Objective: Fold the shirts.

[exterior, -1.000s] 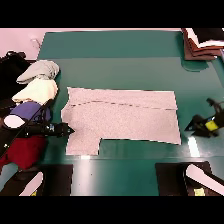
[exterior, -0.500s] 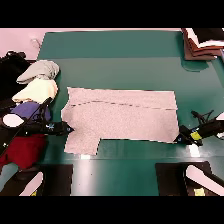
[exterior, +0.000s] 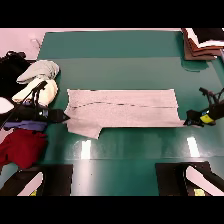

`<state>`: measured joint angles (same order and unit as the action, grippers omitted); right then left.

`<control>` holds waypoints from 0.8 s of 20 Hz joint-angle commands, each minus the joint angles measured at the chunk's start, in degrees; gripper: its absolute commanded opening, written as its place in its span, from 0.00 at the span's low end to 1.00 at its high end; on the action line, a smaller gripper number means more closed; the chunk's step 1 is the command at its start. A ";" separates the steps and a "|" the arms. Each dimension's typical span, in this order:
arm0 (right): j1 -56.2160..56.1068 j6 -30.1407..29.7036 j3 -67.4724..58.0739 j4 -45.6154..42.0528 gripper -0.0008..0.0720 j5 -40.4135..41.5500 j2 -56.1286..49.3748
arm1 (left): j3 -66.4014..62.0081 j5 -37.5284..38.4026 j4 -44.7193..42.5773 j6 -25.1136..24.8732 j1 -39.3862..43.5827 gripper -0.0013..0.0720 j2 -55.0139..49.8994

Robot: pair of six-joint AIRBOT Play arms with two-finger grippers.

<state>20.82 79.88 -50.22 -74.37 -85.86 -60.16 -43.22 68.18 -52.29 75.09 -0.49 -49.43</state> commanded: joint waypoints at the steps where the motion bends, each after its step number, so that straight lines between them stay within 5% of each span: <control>1: -3.61 1.31 -9.55 -0.66 0.03 0.07 -5.16 | -7.76 -7.19 -3.26 -0.15 3.96 0.05 -8.70; 8: -4.70 2.34 -26.25 0.24 0.03 0.92 -22.08 | -20.63 -11.30 -1.77 -0.59 1.05 0.05 -28.57; 14: -4.68 2.49 -33.83 8.50 0.03 4.59 -32.61 | -22.67 -18.73 0.39 -0.04 1.03 0.05 -33.42; 15: -4.50 2.29 -33.70 10.23 0.14 5.81 -33.40 | -23.32 -18.71 0.39 -0.02 1.03 0.11 -33.40; 16: -4.02 1.62 -33.42 11.87 0.40 6.36 -33.79 | -24.46 -18.34 0.42 1.16 1.03 0.52 -33.42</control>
<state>16.29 82.26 -82.21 -67.53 -81.97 -90.87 -65.78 51.59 -52.38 75.00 0.58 -81.76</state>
